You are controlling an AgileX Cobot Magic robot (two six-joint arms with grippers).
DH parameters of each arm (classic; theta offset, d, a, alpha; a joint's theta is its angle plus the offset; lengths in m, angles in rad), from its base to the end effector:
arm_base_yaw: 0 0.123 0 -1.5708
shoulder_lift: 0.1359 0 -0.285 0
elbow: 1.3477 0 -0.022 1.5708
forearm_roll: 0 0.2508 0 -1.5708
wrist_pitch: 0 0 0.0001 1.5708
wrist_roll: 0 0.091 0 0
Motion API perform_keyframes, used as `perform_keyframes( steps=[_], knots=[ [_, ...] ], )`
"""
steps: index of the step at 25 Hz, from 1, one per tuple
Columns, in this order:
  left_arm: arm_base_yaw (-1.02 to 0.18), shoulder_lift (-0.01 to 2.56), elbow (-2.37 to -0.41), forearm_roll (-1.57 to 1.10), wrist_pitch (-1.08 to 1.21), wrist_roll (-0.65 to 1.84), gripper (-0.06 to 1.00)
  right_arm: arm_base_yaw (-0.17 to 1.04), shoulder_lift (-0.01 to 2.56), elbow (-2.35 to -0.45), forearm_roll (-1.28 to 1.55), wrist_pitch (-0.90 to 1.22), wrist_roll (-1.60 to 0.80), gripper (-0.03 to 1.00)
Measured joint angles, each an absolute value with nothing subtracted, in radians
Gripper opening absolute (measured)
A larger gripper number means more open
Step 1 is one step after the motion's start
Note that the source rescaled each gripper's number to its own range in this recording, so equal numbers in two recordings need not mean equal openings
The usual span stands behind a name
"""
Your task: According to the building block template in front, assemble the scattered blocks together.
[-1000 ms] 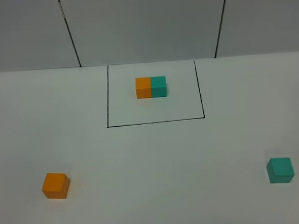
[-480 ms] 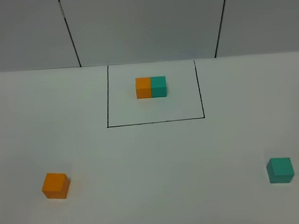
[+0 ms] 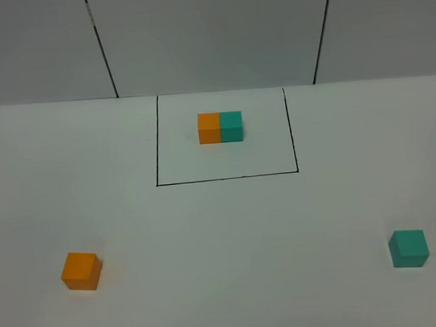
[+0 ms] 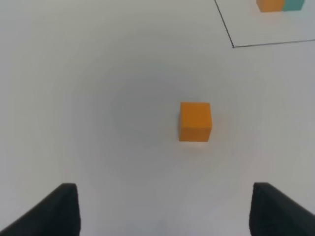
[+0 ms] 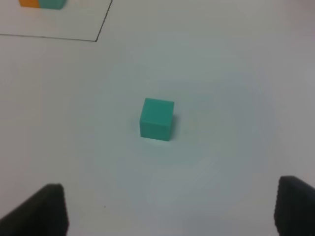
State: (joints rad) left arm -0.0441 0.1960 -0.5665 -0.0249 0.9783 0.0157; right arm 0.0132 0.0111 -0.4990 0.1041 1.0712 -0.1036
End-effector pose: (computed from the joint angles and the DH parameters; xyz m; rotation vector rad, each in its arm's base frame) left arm 0.0246 -0.0030 0.3011 0.0605 2.0906 -0.0472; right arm -0.0038 0.0083 0.2766 -0.1251 2.0593 0.0693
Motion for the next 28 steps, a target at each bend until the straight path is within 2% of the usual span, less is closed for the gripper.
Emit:
perform_keyframes(
  steps=[7, 17, 23, 28],
  knots=[
    [-0.044, 0.595, -0.705, -0.022, 0.974, 0.0, 0.67, 0.013, 0.011, -0.499, 0.104, 1.071, -0.104, 0.72],
    [-0.052, 1.263, -1.026, -0.077, 1.072, 0.009, 0.67, 0.013, 0.011, -0.499, 0.104, 1.071, -0.104, 0.72],
    [-0.165, 1.495, -1.083, -0.086, 0.999, 0.0, 0.68, 0.013, 0.011, -0.499, 0.104, 1.071, -0.104, 0.72],
    [-0.184, 1.616, -1.085, -0.054, 0.959, -0.036, 0.78, 0.013, 0.011, -0.499, 0.104, 1.071, -0.104, 0.72]
  ],
)
